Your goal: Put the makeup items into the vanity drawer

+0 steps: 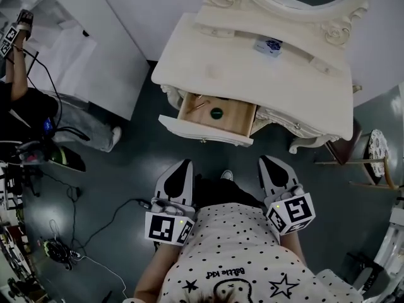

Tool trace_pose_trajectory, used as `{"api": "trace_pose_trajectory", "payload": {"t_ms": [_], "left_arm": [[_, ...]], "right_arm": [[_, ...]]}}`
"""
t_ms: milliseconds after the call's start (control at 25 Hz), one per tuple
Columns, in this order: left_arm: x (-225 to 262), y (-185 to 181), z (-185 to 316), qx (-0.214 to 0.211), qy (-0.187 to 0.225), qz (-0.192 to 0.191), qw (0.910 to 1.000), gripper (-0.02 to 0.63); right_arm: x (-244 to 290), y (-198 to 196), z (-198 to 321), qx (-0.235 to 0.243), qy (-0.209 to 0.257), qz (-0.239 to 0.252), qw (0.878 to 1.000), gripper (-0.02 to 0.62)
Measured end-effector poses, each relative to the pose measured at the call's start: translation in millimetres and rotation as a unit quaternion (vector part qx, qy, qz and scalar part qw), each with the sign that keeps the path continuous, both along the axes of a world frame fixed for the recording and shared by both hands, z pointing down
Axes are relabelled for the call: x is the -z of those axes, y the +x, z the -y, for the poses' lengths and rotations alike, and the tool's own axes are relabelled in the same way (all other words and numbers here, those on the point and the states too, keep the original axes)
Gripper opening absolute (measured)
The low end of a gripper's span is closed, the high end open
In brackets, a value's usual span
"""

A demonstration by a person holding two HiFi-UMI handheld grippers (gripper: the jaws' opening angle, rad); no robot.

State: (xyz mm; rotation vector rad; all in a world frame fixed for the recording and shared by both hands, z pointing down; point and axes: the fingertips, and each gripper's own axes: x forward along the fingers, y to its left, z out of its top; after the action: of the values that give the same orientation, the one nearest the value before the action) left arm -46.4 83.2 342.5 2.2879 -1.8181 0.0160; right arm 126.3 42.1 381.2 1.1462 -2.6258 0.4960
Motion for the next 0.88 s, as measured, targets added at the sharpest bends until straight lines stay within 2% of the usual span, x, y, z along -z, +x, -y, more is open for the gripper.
{"api": "trace_pose_trajectory", "payload": {"t_ms": [480,880], "left_arm": [[-6.8,-5.7,40.7,-0.008,-0.007,-0.003,0.9999,0.006],[-1.7,-65.8,112.1,-0.037,-0.019,-0.006,0.9991,0.006]], "right_arm": [[-7.9,-3.6,34.6,0.005,-0.008,-0.016,1.0,0.009],[-3.0,-49.1,95.6,-0.045,-0.025,-0.019,0.998,0.009]]}}
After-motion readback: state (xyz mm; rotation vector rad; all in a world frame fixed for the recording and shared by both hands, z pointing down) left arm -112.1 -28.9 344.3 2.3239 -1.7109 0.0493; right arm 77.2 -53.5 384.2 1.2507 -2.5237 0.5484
